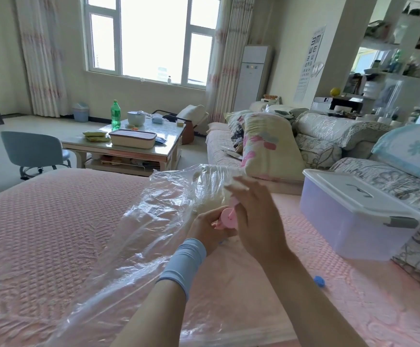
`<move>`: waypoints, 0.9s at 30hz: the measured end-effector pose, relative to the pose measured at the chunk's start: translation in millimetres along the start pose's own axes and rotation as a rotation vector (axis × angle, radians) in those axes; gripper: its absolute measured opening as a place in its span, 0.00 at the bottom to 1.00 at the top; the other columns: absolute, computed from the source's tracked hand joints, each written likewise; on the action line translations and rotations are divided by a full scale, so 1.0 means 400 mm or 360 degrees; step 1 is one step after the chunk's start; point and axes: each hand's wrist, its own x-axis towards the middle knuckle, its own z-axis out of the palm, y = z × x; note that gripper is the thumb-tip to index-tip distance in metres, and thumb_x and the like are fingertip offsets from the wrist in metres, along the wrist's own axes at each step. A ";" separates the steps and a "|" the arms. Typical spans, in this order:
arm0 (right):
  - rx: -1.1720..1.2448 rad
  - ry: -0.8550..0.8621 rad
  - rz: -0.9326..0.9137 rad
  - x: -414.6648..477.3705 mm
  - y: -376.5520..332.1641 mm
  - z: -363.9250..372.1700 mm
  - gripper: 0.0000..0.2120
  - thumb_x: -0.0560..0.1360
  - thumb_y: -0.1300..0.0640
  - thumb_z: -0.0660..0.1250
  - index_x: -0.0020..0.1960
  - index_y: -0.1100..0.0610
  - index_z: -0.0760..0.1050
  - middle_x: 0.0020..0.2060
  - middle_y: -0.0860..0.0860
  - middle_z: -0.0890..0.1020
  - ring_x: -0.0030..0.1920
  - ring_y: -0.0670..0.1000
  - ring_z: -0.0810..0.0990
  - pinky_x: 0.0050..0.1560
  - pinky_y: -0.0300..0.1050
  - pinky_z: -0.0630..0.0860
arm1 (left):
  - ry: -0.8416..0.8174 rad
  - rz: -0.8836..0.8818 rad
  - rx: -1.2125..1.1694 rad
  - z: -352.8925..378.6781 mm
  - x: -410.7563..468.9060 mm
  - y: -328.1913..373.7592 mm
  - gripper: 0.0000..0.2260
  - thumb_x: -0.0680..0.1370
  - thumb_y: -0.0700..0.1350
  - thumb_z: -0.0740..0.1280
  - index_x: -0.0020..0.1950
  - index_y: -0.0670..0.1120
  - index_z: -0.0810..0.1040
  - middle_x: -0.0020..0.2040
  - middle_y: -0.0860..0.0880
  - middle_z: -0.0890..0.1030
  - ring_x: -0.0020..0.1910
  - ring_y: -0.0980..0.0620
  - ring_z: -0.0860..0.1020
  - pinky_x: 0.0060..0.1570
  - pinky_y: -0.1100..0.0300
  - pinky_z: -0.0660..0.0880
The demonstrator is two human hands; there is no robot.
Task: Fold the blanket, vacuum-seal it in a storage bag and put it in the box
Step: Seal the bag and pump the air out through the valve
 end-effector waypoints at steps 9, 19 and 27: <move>-0.0019 -0.0235 0.0151 -0.049 0.017 0.044 0.19 0.77 0.64 0.58 0.64 0.56 0.79 0.67 0.53 0.75 0.67 0.54 0.71 0.66 0.49 0.71 | 0.0039 -0.0003 0.0073 0.010 0.000 -0.018 0.11 0.61 0.51 0.69 0.42 0.58 0.82 0.32 0.58 0.77 0.33 0.62 0.72 0.41 0.60 0.76; 0.0101 0.0502 -0.0250 0.035 0.000 -0.021 0.18 0.78 0.68 0.58 0.64 0.56 0.76 0.67 0.53 0.74 0.68 0.51 0.71 0.69 0.40 0.65 | 0.0005 0.0020 0.0067 -0.002 0.004 -0.008 0.22 0.59 0.52 0.75 0.52 0.61 0.82 0.40 0.59 0.82 0.38 0.63 0.75 0.40 0.68 0.74; 0.0067 -0.0541 0.0289 -0.063 0.043 0.056 0.21 0.77 0.68 0.62 0.68 0.55 0.78 0.73 0.51 0.72 0.72 0.54 0.69 0.70 0.55 0.70 | 0.0037 0.0003 0.0191 0.005 -0.008 -0.001 0.09 0.60 0.53 0.69 0.39 0.61 0.79 0.31 0.61 0.77 0.30 0.67 0.70 0.34 0.71 0.70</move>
